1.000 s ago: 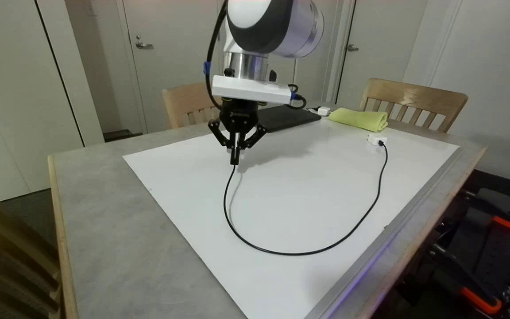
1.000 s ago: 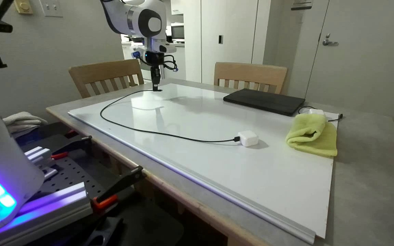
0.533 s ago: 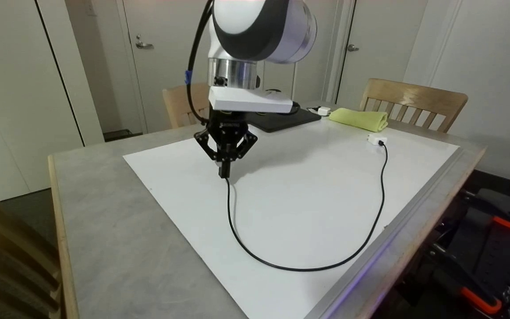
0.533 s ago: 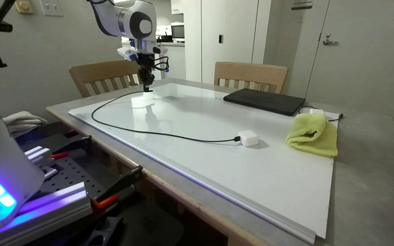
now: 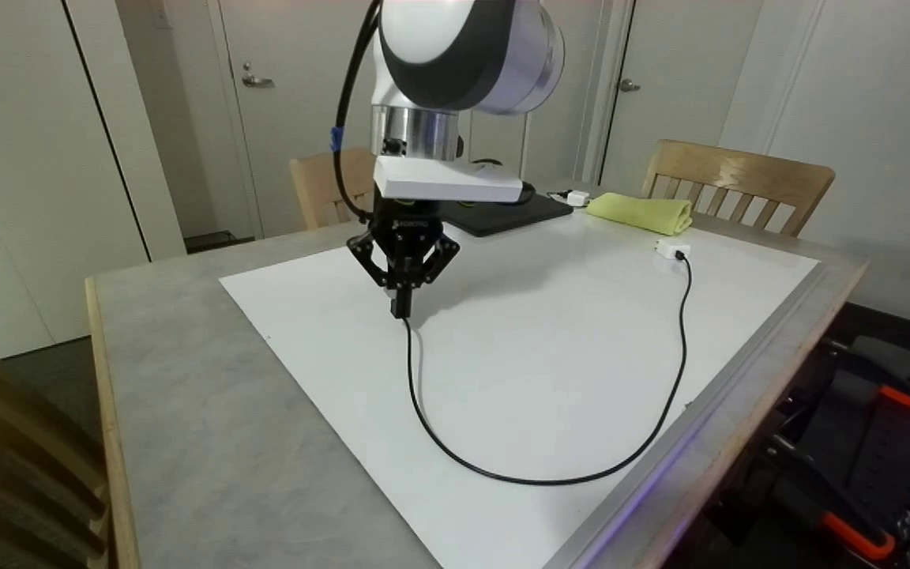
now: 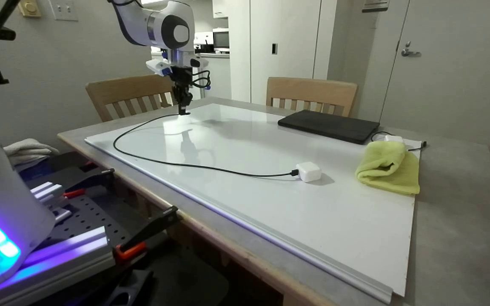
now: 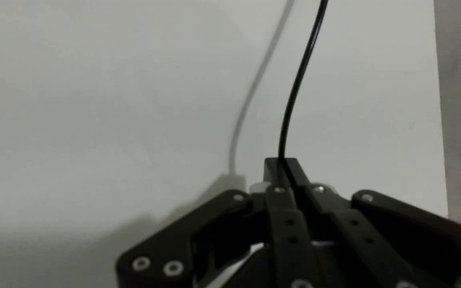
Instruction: Unwind the phone charger
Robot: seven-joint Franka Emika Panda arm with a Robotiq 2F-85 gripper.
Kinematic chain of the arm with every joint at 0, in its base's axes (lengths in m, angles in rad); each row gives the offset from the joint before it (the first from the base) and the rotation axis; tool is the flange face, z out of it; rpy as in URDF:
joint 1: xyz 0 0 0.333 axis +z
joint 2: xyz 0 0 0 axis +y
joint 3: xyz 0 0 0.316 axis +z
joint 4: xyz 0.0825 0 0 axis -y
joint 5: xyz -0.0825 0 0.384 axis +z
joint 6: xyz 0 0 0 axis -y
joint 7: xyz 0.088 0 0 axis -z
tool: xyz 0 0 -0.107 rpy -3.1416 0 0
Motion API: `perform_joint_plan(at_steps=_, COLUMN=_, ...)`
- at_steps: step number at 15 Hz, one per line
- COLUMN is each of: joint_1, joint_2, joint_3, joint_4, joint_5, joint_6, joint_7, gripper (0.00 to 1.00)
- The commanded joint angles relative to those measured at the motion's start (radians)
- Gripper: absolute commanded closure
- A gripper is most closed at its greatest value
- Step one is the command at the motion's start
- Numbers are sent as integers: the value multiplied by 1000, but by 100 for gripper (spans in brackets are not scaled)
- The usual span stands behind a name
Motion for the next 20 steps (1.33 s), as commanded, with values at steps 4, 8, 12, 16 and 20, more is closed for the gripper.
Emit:
perform_joint_plan(at_steps=4, joint_1=-13, joint_2=66, joint_3=68, joint_4=101, joint_5=32, joint_6=-22, joint_7=-213, gripper=99)
perform_joint_plan(at_steps=8, joint_1=-28, joint_2=138, joint_3=138, joint_4=188, joint_5=50, joint_6=-41, joint_7=-406, gripper=99)
perform_joint_plan(at_steps=12, joint_1=-5, joint_2=218, joint_3=165, joint_4=274, joint_5=35, joint_6=-64, joint_7=-496, gripper=99)
perform_joint_plan(at_steps=16, joint_1=14, joint_2=276, joint_3=174, joint_4=350, joint_5=30, joint_6=-107, joint_7=-527, gripper=99)
perform_joint_plan(at_steps=20, joint_1=29, joint_2=309, joint_3=165, joint_4=409, joint_5=23, joint_6=-147, joint_7=-528, gripper=98)
